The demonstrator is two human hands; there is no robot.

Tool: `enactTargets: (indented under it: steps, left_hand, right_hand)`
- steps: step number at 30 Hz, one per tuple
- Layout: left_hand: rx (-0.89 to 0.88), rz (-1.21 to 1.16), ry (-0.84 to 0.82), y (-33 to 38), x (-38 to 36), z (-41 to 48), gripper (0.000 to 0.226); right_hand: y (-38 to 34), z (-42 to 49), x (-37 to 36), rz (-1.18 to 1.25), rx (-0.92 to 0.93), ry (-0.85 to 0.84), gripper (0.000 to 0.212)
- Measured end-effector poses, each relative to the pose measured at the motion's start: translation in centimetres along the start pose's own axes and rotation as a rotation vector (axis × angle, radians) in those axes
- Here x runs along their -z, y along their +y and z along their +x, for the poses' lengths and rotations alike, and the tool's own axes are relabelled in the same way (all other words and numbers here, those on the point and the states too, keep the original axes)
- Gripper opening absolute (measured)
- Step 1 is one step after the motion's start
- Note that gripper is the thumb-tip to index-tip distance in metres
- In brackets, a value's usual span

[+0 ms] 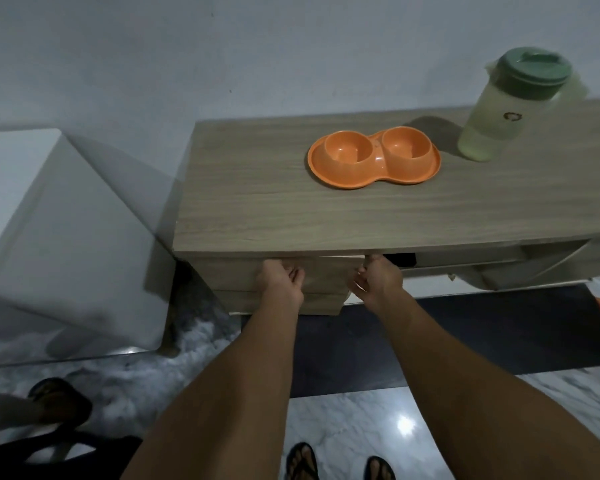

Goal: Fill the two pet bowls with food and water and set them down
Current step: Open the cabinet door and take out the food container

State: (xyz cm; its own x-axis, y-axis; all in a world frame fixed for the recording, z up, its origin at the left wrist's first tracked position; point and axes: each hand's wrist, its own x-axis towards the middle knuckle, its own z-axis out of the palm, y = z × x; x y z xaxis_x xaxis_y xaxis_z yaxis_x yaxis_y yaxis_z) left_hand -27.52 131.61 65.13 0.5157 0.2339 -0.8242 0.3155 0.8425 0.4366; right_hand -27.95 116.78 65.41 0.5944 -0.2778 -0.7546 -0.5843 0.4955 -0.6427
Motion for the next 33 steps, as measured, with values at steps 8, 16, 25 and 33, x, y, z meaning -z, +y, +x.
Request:
enactTargets:
  steps: [8,16,25,33]
  left_hand:
    - [-0.172,0.646,0.083,-3.2,4.3,-2.7,0.04]
    - [-0.451,1.056,0.198,-4.1,12.0,-8.5,0.031]
    - [-0.66,1.41,0.448,-3.1,23.0,-13.0,0.018]
    - [-0.694,1.567,0.595,3.1,29.4,-12.5,0.021]
  right_hand:
    - [2.8,-3.8,3.7,-0.688,0.045,-0.105,0.019]
    - [5.8,-6.4,3.2,-1.195,0.315,-0.369,0.017]
    - [11.8,-14.8,-2.5,-1.829,0.984,-1.005,0.079]
    - [17.1,-16.8,-7.8,-2.17,1.081,-1.068,0.081]
